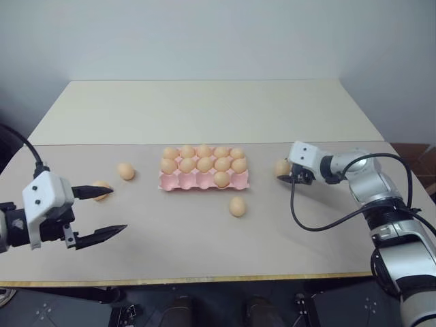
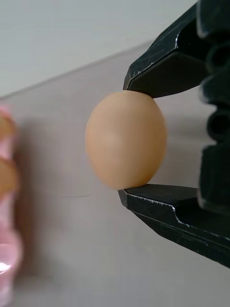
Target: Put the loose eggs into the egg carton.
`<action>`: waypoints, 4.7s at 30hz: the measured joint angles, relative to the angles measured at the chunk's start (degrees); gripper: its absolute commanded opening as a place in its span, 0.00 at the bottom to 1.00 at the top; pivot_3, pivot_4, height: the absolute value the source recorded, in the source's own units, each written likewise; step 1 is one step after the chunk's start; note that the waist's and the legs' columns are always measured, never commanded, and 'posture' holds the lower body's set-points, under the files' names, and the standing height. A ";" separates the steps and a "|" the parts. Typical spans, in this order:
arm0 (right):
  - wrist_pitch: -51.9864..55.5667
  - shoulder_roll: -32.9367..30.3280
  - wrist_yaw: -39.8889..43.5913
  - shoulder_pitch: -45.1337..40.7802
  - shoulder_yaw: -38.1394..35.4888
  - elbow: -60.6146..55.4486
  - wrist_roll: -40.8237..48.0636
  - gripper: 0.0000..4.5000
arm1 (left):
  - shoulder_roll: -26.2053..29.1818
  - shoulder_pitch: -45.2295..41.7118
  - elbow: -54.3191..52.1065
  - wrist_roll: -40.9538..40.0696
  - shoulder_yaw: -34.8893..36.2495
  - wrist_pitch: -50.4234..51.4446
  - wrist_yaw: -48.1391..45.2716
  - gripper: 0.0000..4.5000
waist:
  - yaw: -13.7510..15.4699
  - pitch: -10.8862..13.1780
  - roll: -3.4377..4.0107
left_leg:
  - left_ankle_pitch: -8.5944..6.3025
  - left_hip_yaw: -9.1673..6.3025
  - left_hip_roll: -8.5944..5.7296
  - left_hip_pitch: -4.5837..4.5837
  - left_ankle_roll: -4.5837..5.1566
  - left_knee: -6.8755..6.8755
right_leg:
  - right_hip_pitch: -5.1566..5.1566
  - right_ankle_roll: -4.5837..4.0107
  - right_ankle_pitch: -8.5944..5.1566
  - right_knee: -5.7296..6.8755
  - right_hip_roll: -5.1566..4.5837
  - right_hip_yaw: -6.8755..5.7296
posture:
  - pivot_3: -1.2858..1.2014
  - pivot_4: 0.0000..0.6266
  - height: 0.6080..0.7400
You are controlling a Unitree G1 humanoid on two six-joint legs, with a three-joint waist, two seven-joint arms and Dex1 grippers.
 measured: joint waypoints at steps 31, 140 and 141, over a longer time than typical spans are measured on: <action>2.35 6.55 -0.02 2.16 6.31 -14.36 -2.38 0.99 | -0.35 2.16 1.03 2.26 0.31 -2.08 -0.17 1.00 | 0.36 0.00 0.00 | 0.07 0.00 -0.15 -0.48 -0.13 0.04 | -0.60 -0.02 0.01 0.23 -0.04 0.02 | 0.52 0.24 1.00; -0.01 20.73 -13.15 -0.81 15.08 -11.53 -7.24 0.75 | -1.03 2.93 -1.04 -2.65 1.43 0.36 -3.63 1.00 | -0.72 -0.01 -0.03 | 0.08 -0.14 -0.15 0.00 -0.15 -0.03 | -0.13 -0.06 0.00 0.19 -0.01 -0.08 | 0.52 0.24 1.00; -0.80 20.89 -13.57 -0.89 15.08 -10.83 -7.76 0.83 | -1.03 2.98 -1.04 -2.64 1.44 0.36 -3.60 1.00 | -0.72 -0.01 -0.03 | 0.08 -0.14 -0.15 0.00 -0.15 -0.03 | -0.13 -0.06 0.00 0.19 -0.01 -0.08 | 0.52 0.24 1.00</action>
